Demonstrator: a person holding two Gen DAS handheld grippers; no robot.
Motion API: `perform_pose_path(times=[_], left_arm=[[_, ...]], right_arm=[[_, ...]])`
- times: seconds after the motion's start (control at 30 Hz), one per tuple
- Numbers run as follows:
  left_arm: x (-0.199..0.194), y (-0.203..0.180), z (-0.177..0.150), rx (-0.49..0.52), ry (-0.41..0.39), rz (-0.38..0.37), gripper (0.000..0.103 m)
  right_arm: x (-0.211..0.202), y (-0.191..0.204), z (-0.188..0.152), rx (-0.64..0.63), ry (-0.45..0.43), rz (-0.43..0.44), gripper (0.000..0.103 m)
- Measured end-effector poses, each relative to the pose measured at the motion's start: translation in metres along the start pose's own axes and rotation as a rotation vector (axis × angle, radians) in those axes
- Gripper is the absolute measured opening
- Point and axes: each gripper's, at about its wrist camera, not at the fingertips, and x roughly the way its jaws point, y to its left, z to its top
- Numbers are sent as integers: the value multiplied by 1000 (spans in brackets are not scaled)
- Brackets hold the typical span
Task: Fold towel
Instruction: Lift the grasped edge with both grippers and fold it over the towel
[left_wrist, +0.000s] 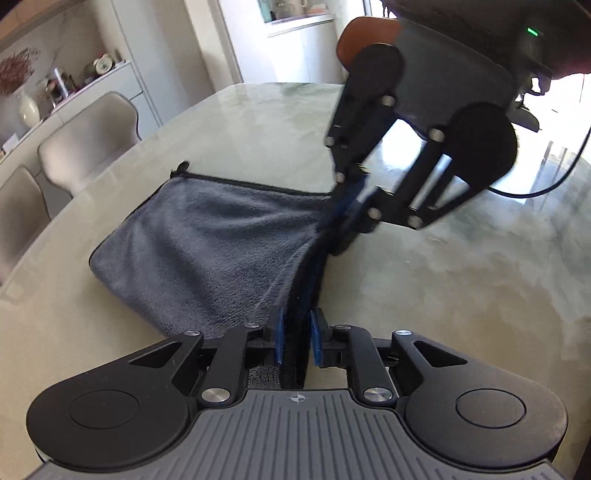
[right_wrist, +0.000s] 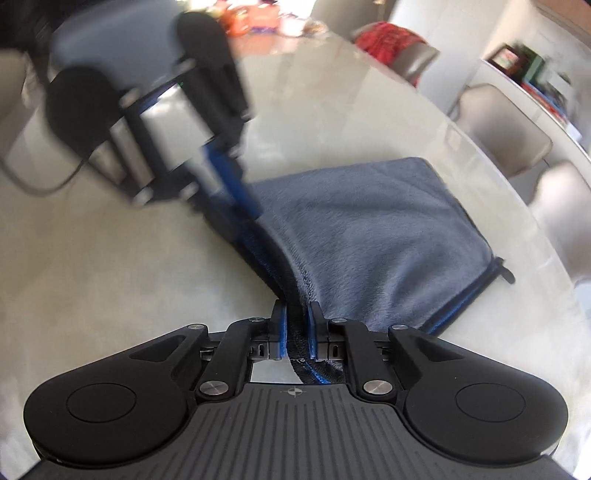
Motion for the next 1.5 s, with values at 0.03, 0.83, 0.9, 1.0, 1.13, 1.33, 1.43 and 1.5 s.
perform_pose_path(times=[0.03, 0.83, 0.9, 1.0, 1.13, 1.33, 1.43, 1.5], left_arm=[[1, -2, 0, 12, 4, 11, 25], [39, -19, 16, 162, 90, 261, 43], [34, -7, 16, 104, 93, 230, 27], [27, 16, 16, 10, 101, 188, 19], [19, 29, 18, -19, 97, 166, 17], [15, 28, 19, -20, 104, 139, 18], [13, 27, 16, -17, 113, 128, 19], [11, 26, 14, -13, 118, 118, 21]], right_arm=[[-1, -5, 1, 25, -7, 3, 11], [-18, -51, 14, 294, -95, 64, 12], [-18, -48, 11, 270, -88, 61, 14], [-18, -33, 4, 175, -69, 51, 21], [-13, -12, -3, 70, -33, 28, 31], [-2, 17, -10, -115, -10, -99, 33], [5, 23, -15, -201, 12, -173, 33], [8, 22, -19, -223, 25, -188, 31]])
